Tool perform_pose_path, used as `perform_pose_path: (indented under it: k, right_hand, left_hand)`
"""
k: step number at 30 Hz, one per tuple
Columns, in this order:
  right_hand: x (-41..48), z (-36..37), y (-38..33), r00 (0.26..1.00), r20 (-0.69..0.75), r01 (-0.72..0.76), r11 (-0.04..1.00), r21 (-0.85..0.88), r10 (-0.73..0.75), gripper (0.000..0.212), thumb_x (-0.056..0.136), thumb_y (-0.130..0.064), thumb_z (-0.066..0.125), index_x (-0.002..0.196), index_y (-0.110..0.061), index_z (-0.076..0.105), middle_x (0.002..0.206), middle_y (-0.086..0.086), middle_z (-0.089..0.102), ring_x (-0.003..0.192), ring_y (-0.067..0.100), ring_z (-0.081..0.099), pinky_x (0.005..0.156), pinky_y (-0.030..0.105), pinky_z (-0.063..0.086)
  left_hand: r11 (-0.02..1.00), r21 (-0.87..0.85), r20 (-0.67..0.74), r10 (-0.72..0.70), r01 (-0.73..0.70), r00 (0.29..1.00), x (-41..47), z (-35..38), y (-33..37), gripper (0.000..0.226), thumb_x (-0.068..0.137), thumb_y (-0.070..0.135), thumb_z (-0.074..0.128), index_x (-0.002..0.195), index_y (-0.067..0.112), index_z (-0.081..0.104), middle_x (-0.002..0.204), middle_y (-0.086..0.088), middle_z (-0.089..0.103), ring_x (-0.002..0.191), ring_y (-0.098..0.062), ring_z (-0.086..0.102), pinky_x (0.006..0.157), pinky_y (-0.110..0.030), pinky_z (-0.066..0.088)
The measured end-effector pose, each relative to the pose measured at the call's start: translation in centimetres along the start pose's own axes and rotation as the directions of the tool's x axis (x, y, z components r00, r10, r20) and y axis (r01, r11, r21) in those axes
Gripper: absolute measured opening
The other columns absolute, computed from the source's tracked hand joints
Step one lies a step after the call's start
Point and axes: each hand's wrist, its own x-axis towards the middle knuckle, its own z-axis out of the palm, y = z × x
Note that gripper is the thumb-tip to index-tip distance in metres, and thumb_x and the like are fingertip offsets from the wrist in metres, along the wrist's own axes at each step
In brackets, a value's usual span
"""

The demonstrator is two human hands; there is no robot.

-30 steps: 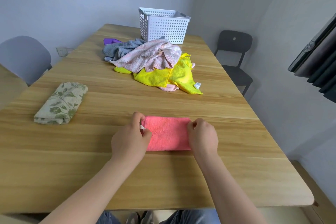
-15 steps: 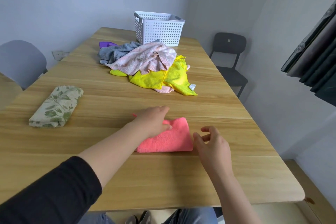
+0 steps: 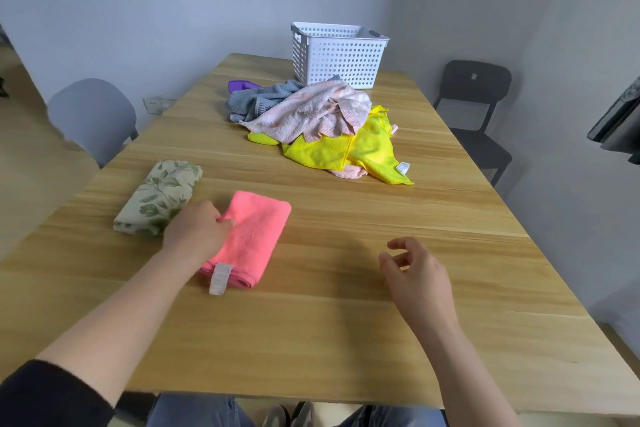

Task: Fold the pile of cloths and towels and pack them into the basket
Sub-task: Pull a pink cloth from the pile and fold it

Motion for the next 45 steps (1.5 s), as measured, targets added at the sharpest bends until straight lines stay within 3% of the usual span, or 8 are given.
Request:
perform_pose_path:
  k: [5,11,18,23,27,30,39,45]
  right_hand:
    - [0.2,2.0,-1.1,0.999,0.046,-0.002,1.000,0.014,0.001,0.017,0.088,-0.028,0.058,0.105,-0.026,0.058,0.081,-0.007,0.065,0.074,0.017,0.065,0.067,0.034,0.053]
    - [0.5,2.4,-1.0,0.999,0.052,-0.011,1.000,0.002,0.011,0.016,0.087,-0.027,0.059,0.103,-0.028,0.058,0.080,-0.008,0.064,0.074,0.017,0.065,0.067,0.034,0.053]
    - [1.9,1.9,-0.1,0.999,0.045,-0.016,1.000,0.013,0.016,0.014,0.087,-0.027,0.058,0.102,-0.028,0.058,0.078,-0.007,0.064,0.073,0.017,0.066,0.068,0.035,0.053]
    - [3.6,2.4,-0.3,0.999,0.048,0.012,1.000,-0.004,-0.012,0.011,0.088,-0.025,0.057,0.099,-0.026,0.059,0.074,-0.006,0.064,0.070,0.016,0.063,0.063,0.031,0.050]
    - [5.9,2.9,0.2,0.999,-0.010,0.042,0.996,-0.073,-0.043,0.007,0.089,-0.026,0.057,0.094,-0.023,0.061,0.070,-0.009,0.061,0.068,0.016,0.058,0.057,0.029,0.043]
    - [8.8,3.5,0.7,0.995,-0.075,0.053,0.990,-0.130,-0.063,0.009,0.088,-0.026,0.058,0.092,-0.020,0.063,0.066,-0.012,0.057,0.067,0.018,0.055,0.056,0.027,0.037]
    - [17.0,4.7,0.1,0.954,-0.160,0.245,0.967,-0.072,-0.254,0.008,0.086,-0.025,0.063,0.091,-0.019,0.064,0.060,-0.008,0.055,0.059,0.020,0.052,0.055,0.031,0.040]
    - [23.3,5.9,-3.1,0.903,-0.209,0.371,0.927,-0.063,-0.375,0.015,0.086,-0.029,0.064,0.097,-0.020,0.063,0.094,-0.005,0.063,0.070,0.014,0.058,0.063,0.032,0.047]
  left_hand:
    - [0.996,-0.071,-0.135,-0.063,0.054,0.989,1.4,-0.5,-1.2,0.029,0.095,0.023,0.051,0.113,0.001,0.051,0.099,-0.012,0.058,0.081,-0.024,0.049,0.066,-0.035,0.037]
    - [0.994,-0.109,-0.186,-0.010,-0.010,0.982,3.7,0.6,1.0,0.026,0.094,0.016,0.050,0.113,-0.001,0.046,0.108,-0.019,0.059,0.098,-0.036,0.056,0.069,-0.038,0.037]
    - [0.999,-0.039,-0.160,-0.001,-0.005,0.987,5.4,0.7,1.2,0.026,0.094,0.019,0.047,0.110,-0.002,0.043,0.107,-0.024,0.056,0.093,-0.037,0.056,0.066,-0.040,0.042]
    - [0.996,0.027,-0.196,0.085,-0.081,0.977,4.2,0.2,2.3,0.039,0.089,0.030,0.055,0.118,0.004,0.050,0.123,-0.019,0.048,0.118,-0.038,0.043,0.093,-0.045,0.040]
    - [0.919,-0.232,-0.222,0.270,-0.319,0.937,2.0,1.2,4.9,0.031,0.086,0.020,0.060,0.114,0.008,0.057,0.117,-0.011,0.057,0.110,-0.028,0.052,0.091,-0.035,0.040]
    - [0.849,-0.384,-0.176,0.318,-0.362,0.932,1.6,2.5,6.6,0.023,0.086,0.018,0.062,0.108,0.012,0.059,0.110,-0.004,0.060,0.100,-0.019,0.057,0.088,-0.032,0.045]
    - [0.819,-0.421,-0.146,0.363,-0.390,0.920,9.0,4.4,11.1,0.011,0.082,0.019,0.065,0.092,0.020,0.059,0.096,0.000,0.064,0.084,-0.015,0.060,0.081,-0.031,0.049]
    - [0.862,-0.388,-0.157,0.286,-0.326,0.945,14.5,5.3,13.7,0.030,0.084,0.023,0.065,0.109,0.011,0.056,0.116,-0.007,0.055,0.096,-0.024,0.060,0.087,-0.035,0.046]
